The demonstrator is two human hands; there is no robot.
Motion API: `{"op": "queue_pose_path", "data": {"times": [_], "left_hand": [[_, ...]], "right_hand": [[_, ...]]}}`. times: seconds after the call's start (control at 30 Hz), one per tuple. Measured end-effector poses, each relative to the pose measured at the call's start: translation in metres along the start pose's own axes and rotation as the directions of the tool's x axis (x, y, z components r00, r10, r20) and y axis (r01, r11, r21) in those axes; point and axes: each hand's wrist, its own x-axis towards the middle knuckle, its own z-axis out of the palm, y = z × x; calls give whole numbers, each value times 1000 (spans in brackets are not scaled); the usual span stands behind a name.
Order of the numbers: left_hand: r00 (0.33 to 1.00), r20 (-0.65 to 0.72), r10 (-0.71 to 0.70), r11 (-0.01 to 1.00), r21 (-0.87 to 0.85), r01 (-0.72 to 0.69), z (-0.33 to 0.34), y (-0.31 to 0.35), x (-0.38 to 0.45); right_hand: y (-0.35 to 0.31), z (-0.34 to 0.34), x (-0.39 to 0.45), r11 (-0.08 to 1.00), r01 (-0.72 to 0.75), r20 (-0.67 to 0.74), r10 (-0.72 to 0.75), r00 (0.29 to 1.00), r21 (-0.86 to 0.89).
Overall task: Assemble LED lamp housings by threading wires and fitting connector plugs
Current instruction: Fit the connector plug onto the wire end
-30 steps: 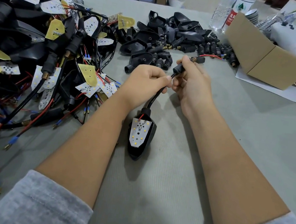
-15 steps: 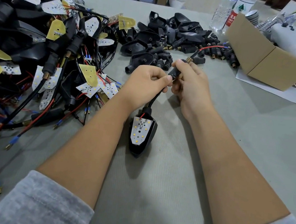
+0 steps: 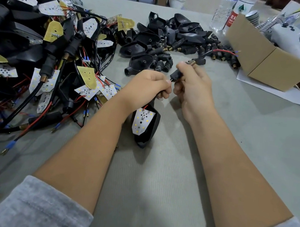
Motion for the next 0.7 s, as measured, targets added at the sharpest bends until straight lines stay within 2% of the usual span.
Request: {"op": "queue_pose_path", "data": {"times": [0.07,0.13,0.33,0.43,0.5,0.57,0.7], "left_hand": [[1000,9,11,1000,19,-12,0,-1,0],[1000,16,14,1000,20,-14,0,-1,0],[1000,-8,-6,999,-46,5,-4,1,0],[1000,-1,-11,1000,-11,11,-6,0,0],[1000,-4,-7,1000,17,7,-5,-2,0],[1000,-10,-5,1000,26,5,-4,-2,1],[1000,-11,24,1000,18,-24,-3,-2,0]], "right_hand": [[1,3,-2,998,15,40,-12,999,-64],[1,2,-2,999,13,32,-12,999,-50],[-1,-2,-1,989,13,-31,-9,999,150],[-4,-6,2,965,20,-98,6,995,260],[-5,-7,2,961,7,-104,22,994,275],[-4,-6,2,978,-6,-70,21,997,209],[1,1,-1,998,20,47,-18,999,-58]]}}
